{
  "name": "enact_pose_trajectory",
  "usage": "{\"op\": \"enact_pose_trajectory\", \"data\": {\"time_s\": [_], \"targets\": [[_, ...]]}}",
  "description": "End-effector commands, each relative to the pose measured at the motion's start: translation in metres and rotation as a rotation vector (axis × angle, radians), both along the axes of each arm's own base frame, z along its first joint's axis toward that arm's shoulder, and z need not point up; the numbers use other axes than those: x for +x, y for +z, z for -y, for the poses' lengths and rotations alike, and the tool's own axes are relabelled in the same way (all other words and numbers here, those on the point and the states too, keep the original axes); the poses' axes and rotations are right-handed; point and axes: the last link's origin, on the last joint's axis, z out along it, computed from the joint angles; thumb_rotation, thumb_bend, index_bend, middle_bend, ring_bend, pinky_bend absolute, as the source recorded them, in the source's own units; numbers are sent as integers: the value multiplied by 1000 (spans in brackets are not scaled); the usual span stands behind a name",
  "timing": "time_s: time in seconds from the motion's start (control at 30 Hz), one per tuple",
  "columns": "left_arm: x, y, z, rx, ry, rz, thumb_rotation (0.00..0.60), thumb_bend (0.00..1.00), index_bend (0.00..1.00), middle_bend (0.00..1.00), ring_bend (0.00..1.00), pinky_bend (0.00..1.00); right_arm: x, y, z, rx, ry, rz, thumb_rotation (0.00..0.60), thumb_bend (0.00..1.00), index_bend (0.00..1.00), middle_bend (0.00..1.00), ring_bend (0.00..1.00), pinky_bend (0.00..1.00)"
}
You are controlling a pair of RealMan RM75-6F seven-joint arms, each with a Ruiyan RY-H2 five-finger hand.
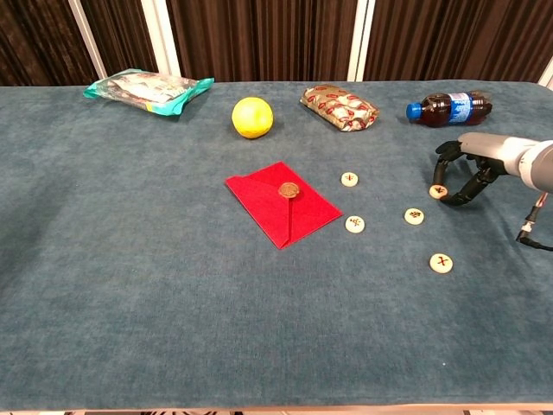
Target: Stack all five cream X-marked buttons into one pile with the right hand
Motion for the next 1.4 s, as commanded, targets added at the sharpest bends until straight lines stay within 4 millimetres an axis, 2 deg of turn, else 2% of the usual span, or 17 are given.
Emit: {"op": "enact_pose_trajectory", "data": {"time_s": [0.03,0.4,0.7,0.83,1.03,1.2,1.4], "targets": [[0,0,0,0,0,0,600,173,100,0,0,0,0,0,0,-1,0,1,600,406,502,0,0,0],[0,0,0,0,1,3,600,173,101,0,0,0,1,0,1,-1,1,7,600,407,543,0,0,0],[0,0,0,-1,4,7,600,173,101,0,0,0,7,9,-2,-2,16,30,600,407,551,0,0,0],[0,-1,0,-2,3,6,600,173,101,0,0,0,11,15,-10,7,35,37,600,407,552,0,0,0],[0,-1,-1,-4,2,7,600,173,101,0,0,0,17,22,-32,45,65,49,600,407,552,0,0,0],[1,-2,-1,-7,1,6,600,173,101,0,0,0,23,18,-51,88,85,54,600,406,552,0,0,0],[1,-1,-1,-4,3,11,600,173,101,0,0,0,31,12,-60,97,113,61,600,406,552,0,0,0]]}}
